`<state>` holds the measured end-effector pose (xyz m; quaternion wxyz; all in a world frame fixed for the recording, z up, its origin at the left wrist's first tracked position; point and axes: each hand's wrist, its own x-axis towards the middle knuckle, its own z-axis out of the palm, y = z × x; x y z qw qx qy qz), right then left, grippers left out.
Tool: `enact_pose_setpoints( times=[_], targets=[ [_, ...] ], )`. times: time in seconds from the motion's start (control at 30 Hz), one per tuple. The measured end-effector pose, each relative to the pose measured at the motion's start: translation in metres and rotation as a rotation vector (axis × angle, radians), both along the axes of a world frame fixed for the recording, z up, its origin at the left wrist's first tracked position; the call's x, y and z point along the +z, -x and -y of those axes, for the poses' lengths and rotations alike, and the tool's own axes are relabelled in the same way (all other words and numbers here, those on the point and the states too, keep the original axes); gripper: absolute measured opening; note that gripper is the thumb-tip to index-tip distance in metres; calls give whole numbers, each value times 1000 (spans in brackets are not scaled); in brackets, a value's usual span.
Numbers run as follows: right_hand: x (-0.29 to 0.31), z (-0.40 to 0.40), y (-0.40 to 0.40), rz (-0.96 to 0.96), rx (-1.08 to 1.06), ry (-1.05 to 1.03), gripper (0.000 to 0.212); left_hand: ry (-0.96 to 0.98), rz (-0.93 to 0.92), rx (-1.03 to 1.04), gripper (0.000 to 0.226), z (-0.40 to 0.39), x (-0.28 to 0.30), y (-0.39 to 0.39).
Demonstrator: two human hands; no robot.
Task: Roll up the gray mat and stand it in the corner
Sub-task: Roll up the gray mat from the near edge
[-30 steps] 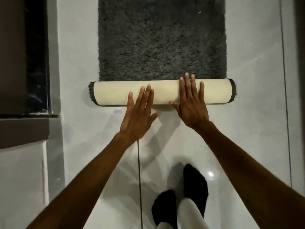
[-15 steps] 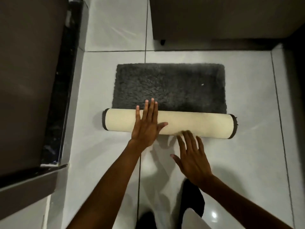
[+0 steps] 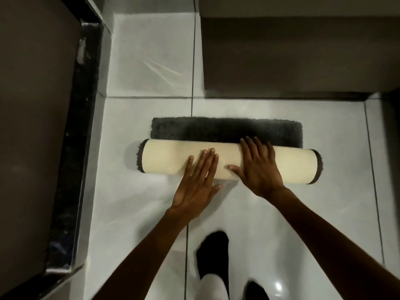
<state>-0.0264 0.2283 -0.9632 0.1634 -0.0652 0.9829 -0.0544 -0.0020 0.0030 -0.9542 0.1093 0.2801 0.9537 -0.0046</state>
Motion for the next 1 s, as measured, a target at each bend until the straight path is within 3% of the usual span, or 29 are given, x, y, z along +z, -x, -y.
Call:
enact_pose_setpoints(
  times=[0.23, 0.33, 0.4, 0.53, 0.63, 0.7, 0.77, 0.87, 1.0],
  targets=[
    [8, -4, 108, 170, -51, 210, 88, 42, -130, 41, 79, 0, 3, 97],
    [7, -1, 146, 226, -27, 271, 76, -113, -377, 190, 48, 0, 0, 98],
    [10, 5, 162, 273, -20, 294, 71, -324, -398, 467, 27, -7, 3, 89],
    [11, 10, 214, 289, -80, 311, 76, -1137, -45, 1341, 40, -47, 21, 132],
    [6, 3, 236, 392, -134, 292, 97, -1459, 402, 1914, 70, -69, 17, 157],
    [5, -1, 252, 452, -157, 264, 111, -1672, 794, 1954, 81, -76, 9, 172],
    [1, -10, 268, 450, -173, 225, 109, -1818, 1021, 1799, 83, -81, 3, 186],
    [-9, -25, 268, 413, -173, 226, 98, -1897, 1176, 1649, 94, -90, -11, 198],
    [-17, -33, 246, 457, -233, 328, 97, -1823, 1269, 1554, 120, -86, -27, 195]
  ],
)
